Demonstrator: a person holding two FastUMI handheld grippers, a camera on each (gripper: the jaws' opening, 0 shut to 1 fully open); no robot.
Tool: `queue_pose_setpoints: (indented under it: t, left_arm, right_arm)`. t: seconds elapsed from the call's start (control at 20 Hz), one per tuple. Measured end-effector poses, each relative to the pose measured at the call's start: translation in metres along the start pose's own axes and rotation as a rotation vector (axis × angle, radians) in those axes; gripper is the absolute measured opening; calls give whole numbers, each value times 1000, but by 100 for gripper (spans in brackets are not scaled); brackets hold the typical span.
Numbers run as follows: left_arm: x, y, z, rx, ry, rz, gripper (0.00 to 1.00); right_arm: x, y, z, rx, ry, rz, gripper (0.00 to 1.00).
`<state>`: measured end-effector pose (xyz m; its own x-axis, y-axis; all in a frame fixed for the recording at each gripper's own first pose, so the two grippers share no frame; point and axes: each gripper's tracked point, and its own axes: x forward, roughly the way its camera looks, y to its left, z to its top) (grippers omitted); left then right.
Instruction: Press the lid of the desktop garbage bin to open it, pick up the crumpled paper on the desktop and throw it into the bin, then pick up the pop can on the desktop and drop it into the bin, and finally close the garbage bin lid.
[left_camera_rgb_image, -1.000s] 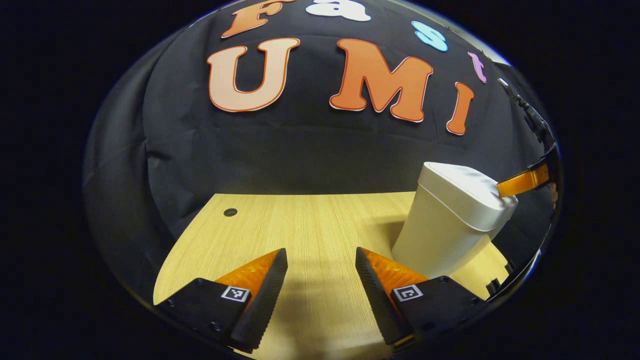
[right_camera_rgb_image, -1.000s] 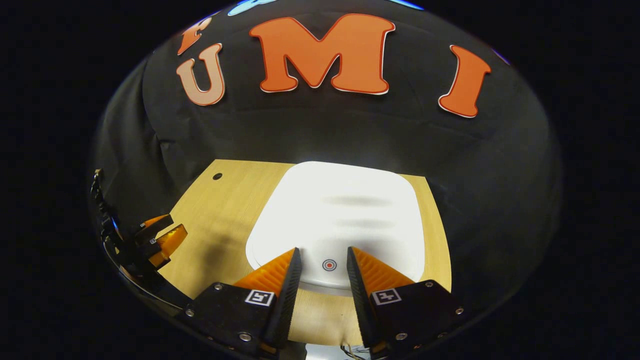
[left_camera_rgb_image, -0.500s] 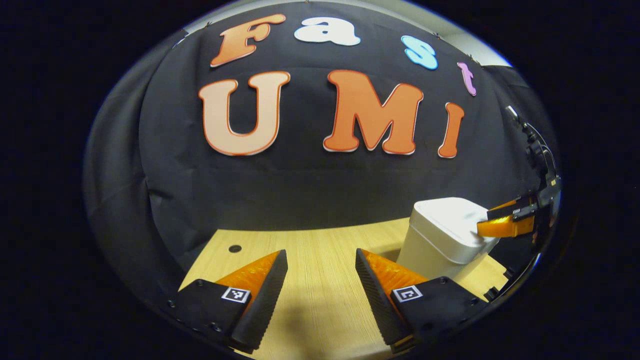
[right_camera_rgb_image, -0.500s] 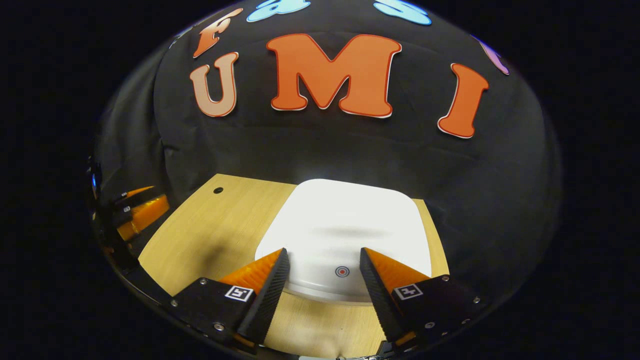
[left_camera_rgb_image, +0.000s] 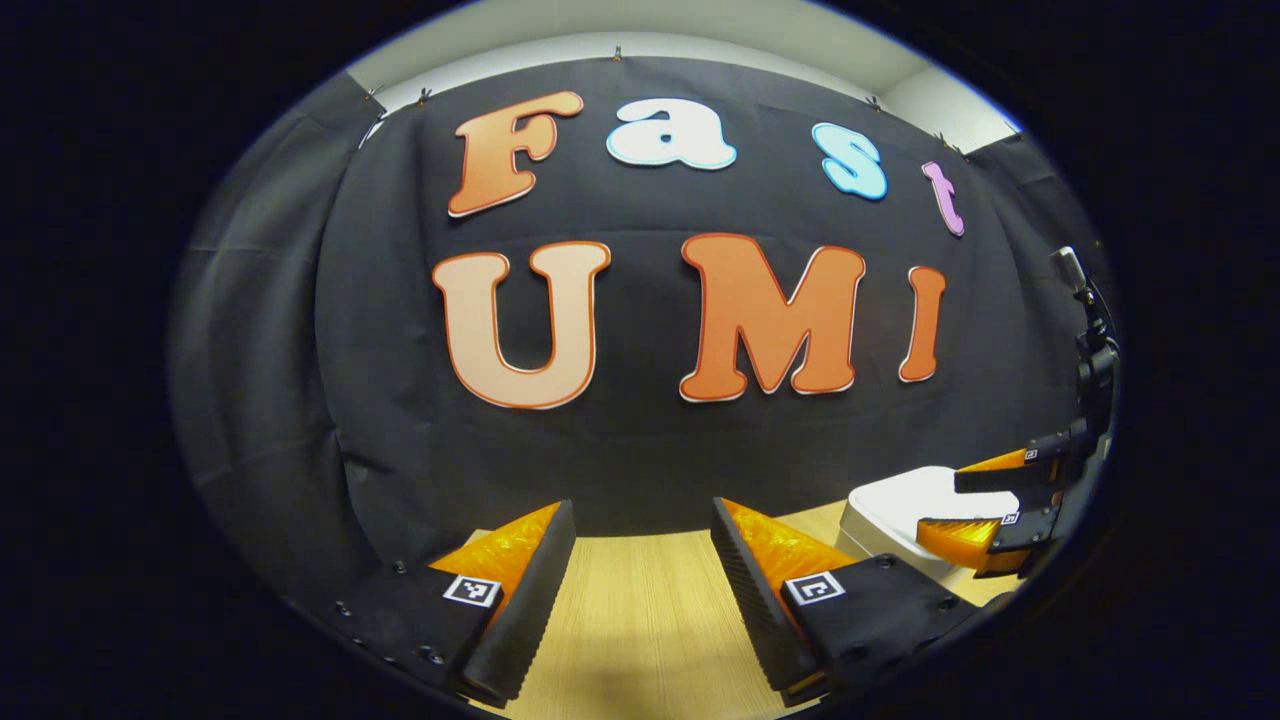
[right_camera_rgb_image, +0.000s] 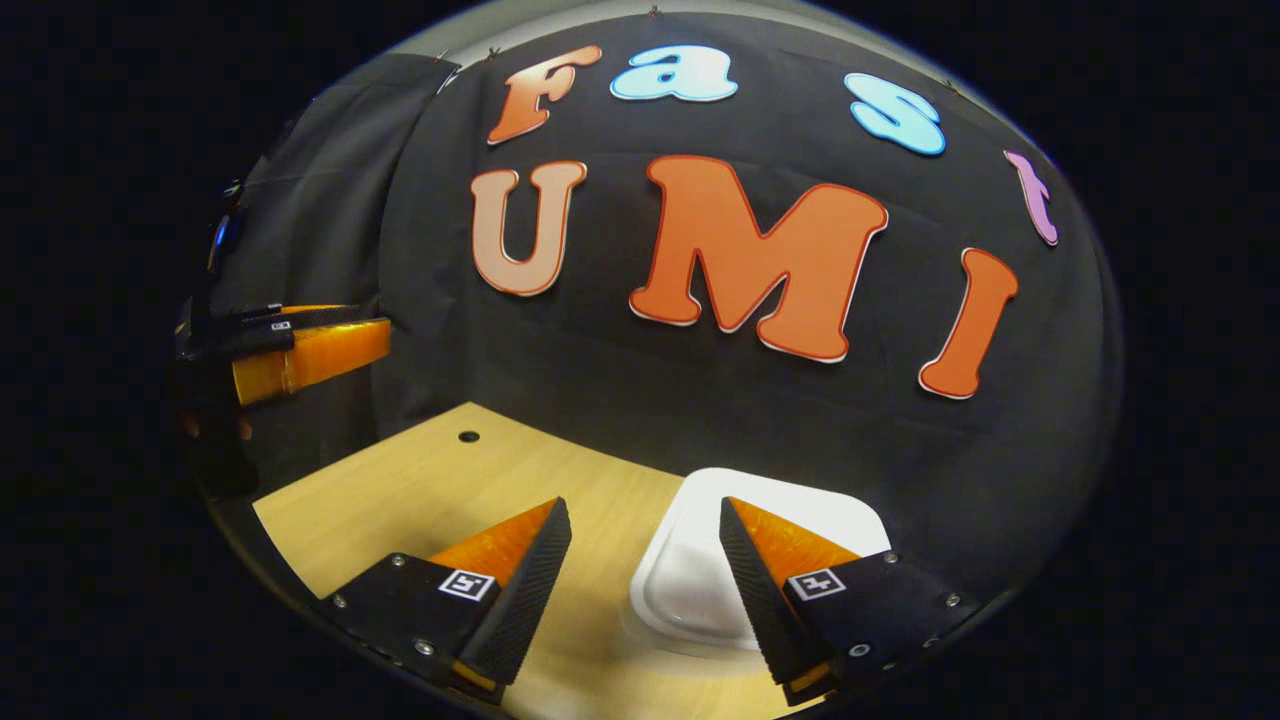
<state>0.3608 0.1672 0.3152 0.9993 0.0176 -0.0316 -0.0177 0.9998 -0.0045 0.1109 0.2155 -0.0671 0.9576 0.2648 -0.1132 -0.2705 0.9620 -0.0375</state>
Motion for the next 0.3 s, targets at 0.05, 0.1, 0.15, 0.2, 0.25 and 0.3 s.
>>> queue_pose_setpoints:
  t: [0.05, 0.1, 0.15, 0.2, 0.25, 0.3]
  left_arm:
    - [0, 3, 9, 4, -21, 5, 88]
    - [-1, 4, 18, 4, -41, 9, 87]
    - [-3, 6, 26, 0, -58, 9, 88]
    - [-4, 6, 32, -1, -76, 8, 87]
    - [-5, 8, 37, 4, -91, 10, 89]
    - [-5, 8, 39, 10, -98, 12, 88]
  right_arm:
    - [-4, -1, 0, 5, -31, -2, 91]
    - [-7, -4, 2, 3, -64, -9, 91]
    - [-15, -8, 2, -4, -94, -17, 91]
    - [-20, -12, 5, -7, -122, -29, 91]
    - [-26, -16, 8, -3, -145, -39, 91]
    - [-29, -19, 9, 4, -159, -36, 90]
